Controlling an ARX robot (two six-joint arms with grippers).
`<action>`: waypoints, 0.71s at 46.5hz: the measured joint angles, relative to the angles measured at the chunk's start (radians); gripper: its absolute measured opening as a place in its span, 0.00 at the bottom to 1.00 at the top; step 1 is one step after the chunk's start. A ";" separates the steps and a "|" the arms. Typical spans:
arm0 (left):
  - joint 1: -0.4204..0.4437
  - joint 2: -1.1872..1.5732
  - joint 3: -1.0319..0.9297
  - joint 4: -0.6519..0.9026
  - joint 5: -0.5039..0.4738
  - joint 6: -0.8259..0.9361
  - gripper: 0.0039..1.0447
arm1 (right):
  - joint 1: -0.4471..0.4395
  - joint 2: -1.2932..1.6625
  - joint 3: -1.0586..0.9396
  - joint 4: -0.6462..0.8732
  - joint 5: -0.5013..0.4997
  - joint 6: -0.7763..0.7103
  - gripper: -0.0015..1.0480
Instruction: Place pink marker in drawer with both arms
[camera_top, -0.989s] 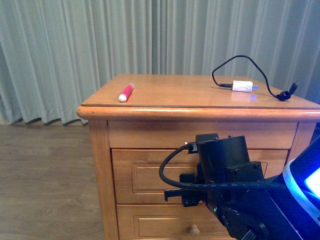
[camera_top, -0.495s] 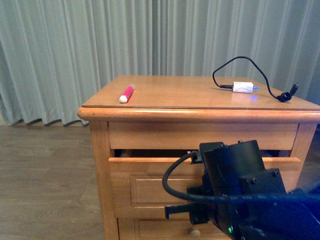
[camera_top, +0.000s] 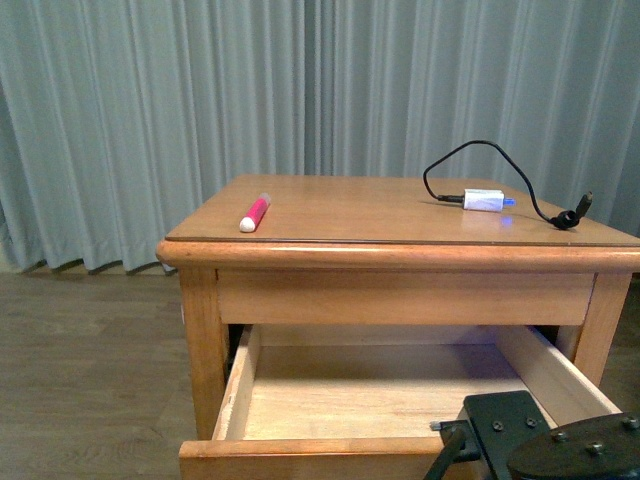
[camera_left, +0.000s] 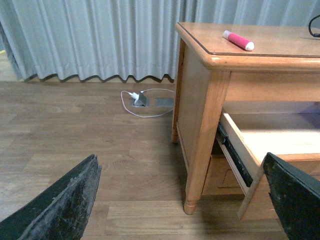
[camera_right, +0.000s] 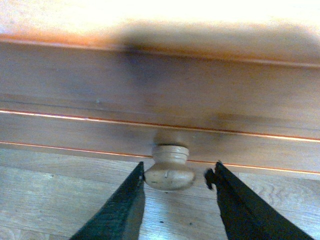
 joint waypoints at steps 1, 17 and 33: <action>0.000 0.000 0.000 0.000 0.000 0.000 0.94 | 0.001 -0.013 -0.007 -0.002 0.005 0.005 0.48; 0.000 0.000 0.000 0.000 0.000 0.000 0.94 | -0.002 -0.442 -0.123 -0.211 0.023 0.045 0.94; 0.000 0.000 0.000 0.000 0.000 0.000 0.94 | -0.009 -0.924 -0.137 -0.507 0.028 -0.002 0.92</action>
